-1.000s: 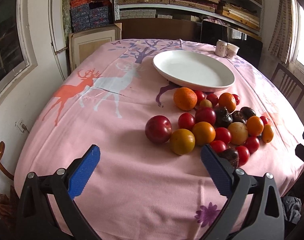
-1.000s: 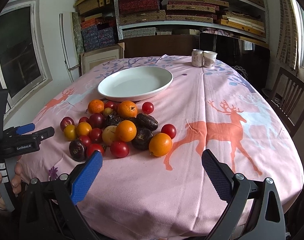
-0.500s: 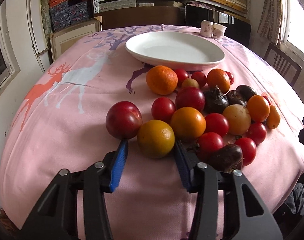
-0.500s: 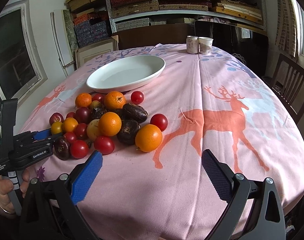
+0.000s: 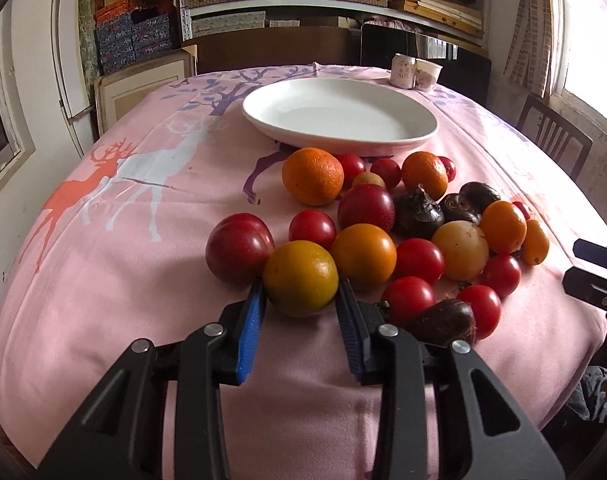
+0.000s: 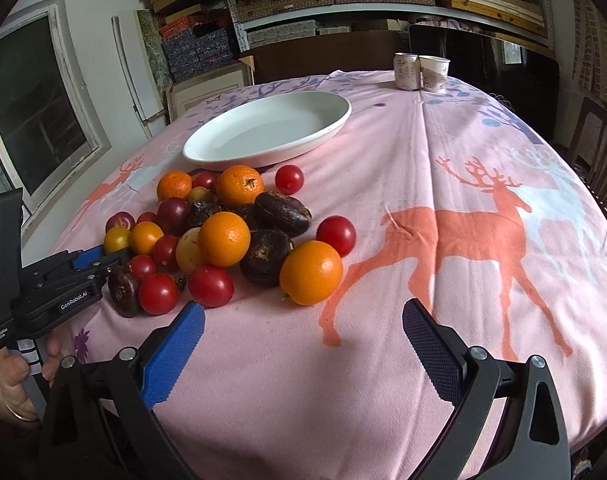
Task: Organize fruits
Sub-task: 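Grasp a yellow tomato with the left tool while the right tool grasps a small orange tomato, then carry both tomatoes over the white plate and open both tools to drop them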
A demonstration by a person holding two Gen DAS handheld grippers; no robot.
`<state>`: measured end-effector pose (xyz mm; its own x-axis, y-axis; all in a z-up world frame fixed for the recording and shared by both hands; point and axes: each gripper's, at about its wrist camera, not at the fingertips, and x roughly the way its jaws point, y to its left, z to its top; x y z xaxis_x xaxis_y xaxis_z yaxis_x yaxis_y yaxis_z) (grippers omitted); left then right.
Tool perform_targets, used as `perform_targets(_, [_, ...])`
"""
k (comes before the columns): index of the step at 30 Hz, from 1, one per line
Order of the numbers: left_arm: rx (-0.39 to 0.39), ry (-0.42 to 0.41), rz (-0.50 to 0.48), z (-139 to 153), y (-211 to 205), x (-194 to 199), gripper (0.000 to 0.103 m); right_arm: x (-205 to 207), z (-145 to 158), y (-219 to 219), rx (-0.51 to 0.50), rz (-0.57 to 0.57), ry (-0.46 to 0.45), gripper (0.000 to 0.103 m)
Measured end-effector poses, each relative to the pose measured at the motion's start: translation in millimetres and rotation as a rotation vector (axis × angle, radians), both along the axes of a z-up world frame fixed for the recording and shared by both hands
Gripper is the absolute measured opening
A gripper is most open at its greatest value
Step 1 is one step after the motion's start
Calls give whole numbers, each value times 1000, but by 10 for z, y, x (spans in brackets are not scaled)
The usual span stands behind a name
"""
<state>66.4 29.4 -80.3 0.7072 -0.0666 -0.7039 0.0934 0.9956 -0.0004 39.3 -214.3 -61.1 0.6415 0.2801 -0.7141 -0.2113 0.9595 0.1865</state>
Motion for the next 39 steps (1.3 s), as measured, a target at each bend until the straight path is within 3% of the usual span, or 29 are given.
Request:
perform_targets(2, [-18, -17, 2, 54, 32, -51, 35, 71, -22, 8, -8, -8, 0, 89])
perform_targets(4, [-21, -28, 2, 96, 54, -83, 35, 158, -61, -39, 23, -17, 11, 65])
perform_targets(7, [-14, -34, 8, 108, 80, -116, 35, 275, -157, -52, 18, -8, 52, 53])
perform_targets(10, [-20, -22, 11, 75, 108, -115, 35, 265, -164, 13, 3, 26, 22, 39])
perform_targets(13, [-30, -22, 8, 67, 133, -130, 35, 233, -142, 22, -12, 27, -21, 39])
perform_targets(20, [-63, -38, -11, 191, 125, -120, 35, 206, 96, -106, 83, 34, -56, 39])
perform_targets(25, [-71, -68, -37, 425, 38, 100, 35, 486, 392, -93, 118, 61, -85, 39])
perform_targets(28, [-63, -94, -55, 595, -70, 378, 35, 792, 558, 2, 133, 80, -90, 39])
perform_targets(32, [-44, -69, -85, 678, -238, 932, 35, 1321, 595, 183, 134, 98, -51, 39])
perform_targets(39, [-53, 105, -93, 437, -335, 1884, 35, 2059, 302, 338, 144, 70, 67, 40])
